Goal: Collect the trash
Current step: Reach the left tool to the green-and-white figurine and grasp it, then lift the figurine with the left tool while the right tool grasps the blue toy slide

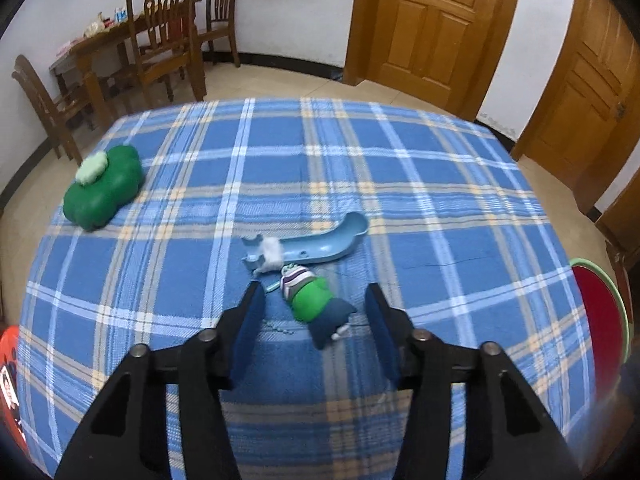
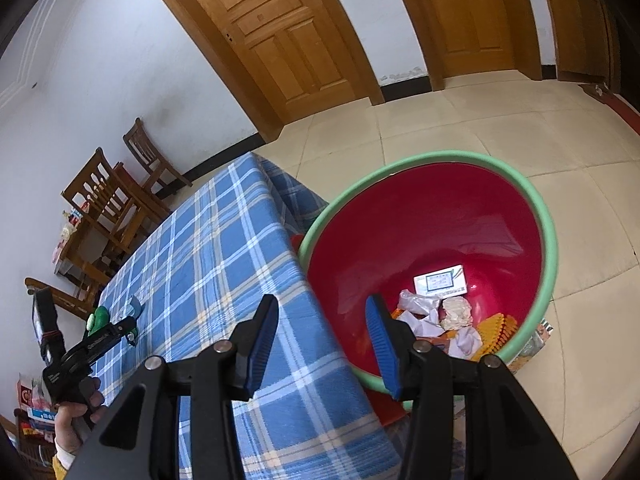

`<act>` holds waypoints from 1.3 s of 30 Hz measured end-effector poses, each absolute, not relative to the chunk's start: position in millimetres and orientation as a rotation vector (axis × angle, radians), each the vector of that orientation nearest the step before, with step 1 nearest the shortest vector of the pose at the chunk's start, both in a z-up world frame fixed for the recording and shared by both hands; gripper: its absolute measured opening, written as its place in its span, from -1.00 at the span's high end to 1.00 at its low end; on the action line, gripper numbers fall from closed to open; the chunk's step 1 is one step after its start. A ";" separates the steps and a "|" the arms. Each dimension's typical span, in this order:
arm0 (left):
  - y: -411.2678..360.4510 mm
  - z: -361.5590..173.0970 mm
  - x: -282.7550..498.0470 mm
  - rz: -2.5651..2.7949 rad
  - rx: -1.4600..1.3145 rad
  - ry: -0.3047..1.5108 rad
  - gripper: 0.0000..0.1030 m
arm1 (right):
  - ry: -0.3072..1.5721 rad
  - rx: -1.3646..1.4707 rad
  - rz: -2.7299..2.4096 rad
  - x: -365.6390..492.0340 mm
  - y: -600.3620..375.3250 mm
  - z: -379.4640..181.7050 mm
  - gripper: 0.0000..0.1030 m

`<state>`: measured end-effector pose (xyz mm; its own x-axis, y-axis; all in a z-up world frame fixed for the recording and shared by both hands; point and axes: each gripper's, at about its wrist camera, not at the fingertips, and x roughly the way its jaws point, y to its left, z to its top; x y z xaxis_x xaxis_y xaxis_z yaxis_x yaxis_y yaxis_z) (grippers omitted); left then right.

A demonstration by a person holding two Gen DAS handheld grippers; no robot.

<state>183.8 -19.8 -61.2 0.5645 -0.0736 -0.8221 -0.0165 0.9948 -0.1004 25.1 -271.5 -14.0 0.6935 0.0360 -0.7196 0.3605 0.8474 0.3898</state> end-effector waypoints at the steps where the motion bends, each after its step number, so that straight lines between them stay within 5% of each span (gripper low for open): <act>1: -18.1 -63.4 184.7 -0.034 -0.111 0.977 0.14 | 0.796 0.541 -0.186 27.3 -269.5 -14.0 0.05; 5: -11.5 -65.5 184.7 -0.036 -0.132 0.969 0.49 | 0.800 0.525 -0.168 34.6 -262.3 -12.5 0.05; 39: 90.3 -42.6 150.8 0.022 -0.301 0.893 0.56 | 0.897 0.374 0.177 159.8 -85.0 -13.0 0.05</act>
